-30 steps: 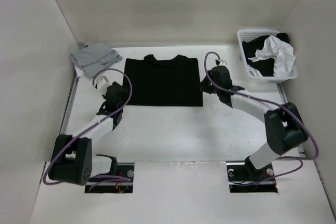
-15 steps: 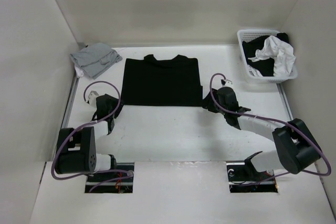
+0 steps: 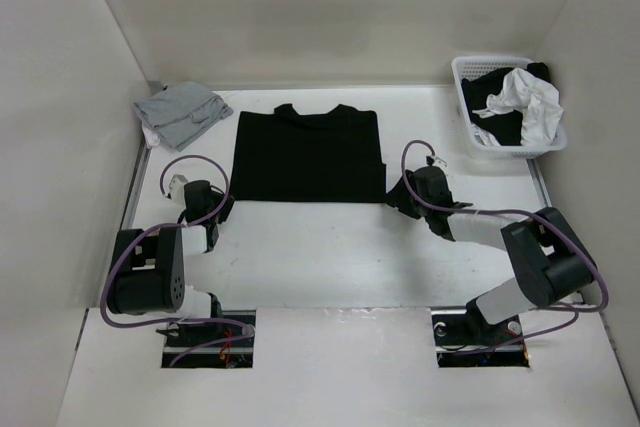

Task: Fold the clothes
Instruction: Fold the tank top

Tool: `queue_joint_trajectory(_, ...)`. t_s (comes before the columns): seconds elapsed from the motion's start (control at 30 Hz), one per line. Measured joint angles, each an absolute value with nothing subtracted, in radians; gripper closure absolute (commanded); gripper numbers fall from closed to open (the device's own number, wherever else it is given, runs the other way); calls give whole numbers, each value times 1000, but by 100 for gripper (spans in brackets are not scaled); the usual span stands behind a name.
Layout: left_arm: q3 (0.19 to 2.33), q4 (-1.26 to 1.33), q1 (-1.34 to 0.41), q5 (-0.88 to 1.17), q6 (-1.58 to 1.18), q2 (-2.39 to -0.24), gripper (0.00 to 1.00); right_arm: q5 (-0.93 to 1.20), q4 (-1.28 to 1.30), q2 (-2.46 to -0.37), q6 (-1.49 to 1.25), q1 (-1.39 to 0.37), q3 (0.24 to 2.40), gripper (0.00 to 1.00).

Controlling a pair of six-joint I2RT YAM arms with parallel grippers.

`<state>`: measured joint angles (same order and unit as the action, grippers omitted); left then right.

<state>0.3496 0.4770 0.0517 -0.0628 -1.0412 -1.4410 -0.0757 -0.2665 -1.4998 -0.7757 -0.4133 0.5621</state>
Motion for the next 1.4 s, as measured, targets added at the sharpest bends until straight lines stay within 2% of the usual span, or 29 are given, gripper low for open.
queue_joint_trajectory(0.1, 351, 484, 51, -68, -1044, -1448, 95, -71, -275, -1513, -788, -413, 570, 44)
queue_joint_trajectory(0.27, 351, 498, 50, -72, -1045, -1455, 97, -62, -282, -1541, -805, -413, 590, 54)
queue_joint_trajectory(0.4, 351, 508, 49, -75, -1045, -1454, 98, -48, -270, -1544, -814, -413, 592, 56)
queue_joint_trajectory(0.67, 351, 525, 49, -75, -1045, -1453, 100, -2, -267, -1605, -837, -413, 636, 79)
queue_joint_trajectory(0.77, 351, 530, 44, -76, -1045, -1453, 100, 18, -275, -1626, -844, -408, 647, 93)
queue_joint_trajectory(0.93, 351, 524, 38, -75, -1045, -1399, 100, 30, -294, -1606, -849, -406, 636, 98)
queue_joint_trajectory(1.07, 348, 482, 34, -64, -1052, -1211, 100, 10, -275, -1419, -835, -425, 587, 98)
queue_joint_trajectory(1.2, 355, 353, 28, -44, -1055, -896, 100, -48, -173, -1095, -800, -504, 575, 98)
queue_joint_trajectory(1.4, 532, 39, 9, -41, -1024, -471, 100, -219, 154, -636, -746, -711, 667, 98)
